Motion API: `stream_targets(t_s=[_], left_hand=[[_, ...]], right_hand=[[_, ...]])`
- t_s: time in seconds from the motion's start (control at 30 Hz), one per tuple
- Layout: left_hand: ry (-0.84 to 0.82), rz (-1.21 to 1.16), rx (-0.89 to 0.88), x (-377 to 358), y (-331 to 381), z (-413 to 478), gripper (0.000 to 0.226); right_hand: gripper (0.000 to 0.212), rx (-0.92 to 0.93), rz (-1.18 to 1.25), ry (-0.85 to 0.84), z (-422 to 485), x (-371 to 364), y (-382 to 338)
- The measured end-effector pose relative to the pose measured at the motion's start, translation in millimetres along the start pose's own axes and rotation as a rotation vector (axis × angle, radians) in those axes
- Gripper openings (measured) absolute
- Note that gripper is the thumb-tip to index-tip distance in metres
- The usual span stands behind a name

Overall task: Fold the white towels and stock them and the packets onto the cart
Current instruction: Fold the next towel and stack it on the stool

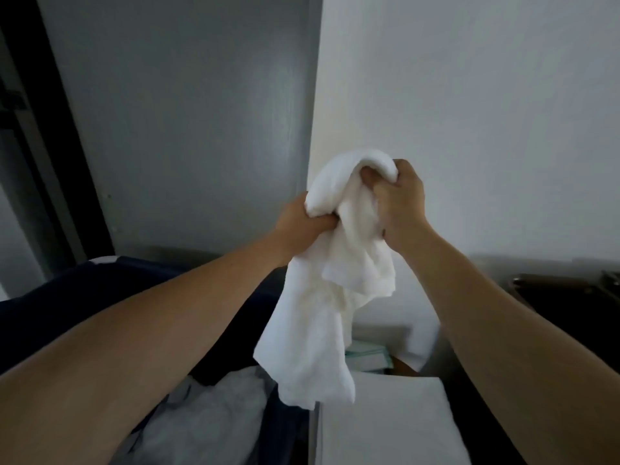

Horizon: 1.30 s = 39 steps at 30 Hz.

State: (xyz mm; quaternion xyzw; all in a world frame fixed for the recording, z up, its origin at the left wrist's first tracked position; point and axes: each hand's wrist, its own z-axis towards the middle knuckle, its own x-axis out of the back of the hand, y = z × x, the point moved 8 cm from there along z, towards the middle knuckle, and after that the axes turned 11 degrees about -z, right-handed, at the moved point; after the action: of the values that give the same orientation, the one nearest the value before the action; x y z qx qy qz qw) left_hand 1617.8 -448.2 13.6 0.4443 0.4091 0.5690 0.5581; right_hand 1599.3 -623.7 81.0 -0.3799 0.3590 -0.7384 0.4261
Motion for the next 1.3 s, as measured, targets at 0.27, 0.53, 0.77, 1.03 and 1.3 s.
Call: stream_targets(t_s=[0.27, 0.53, 0.77, 1.03, 1.3], left_hand=[[-0.641, -0.055, 0.131, -147, 19, -34, 0.080], [-0.363, -0.230, 0.230, -197, -36, -15, 0.049], [-0.309, -0.627, 0.292, -198, -36, 23, 0.056], [-0.527, -0.829, 0.327, -228, -37, 21, 0.032], [-0.448, -0.814, 0.381, -227, -73, 9, 0.051]], right_hand=[[0.010, -0.087, -0.207, 0.111, -2, 108, 38], [0.019, -0.208, -0.054, -0.091, -24, 137, 69], [0.048, -0.114, -0.218, -0.041, -25, 204, 107], [0.133, -0.238, -0.616, -0.327, -61, 204, 173], [0.041, -0.264, -0.353, 0.169, -36, 244, 176]])
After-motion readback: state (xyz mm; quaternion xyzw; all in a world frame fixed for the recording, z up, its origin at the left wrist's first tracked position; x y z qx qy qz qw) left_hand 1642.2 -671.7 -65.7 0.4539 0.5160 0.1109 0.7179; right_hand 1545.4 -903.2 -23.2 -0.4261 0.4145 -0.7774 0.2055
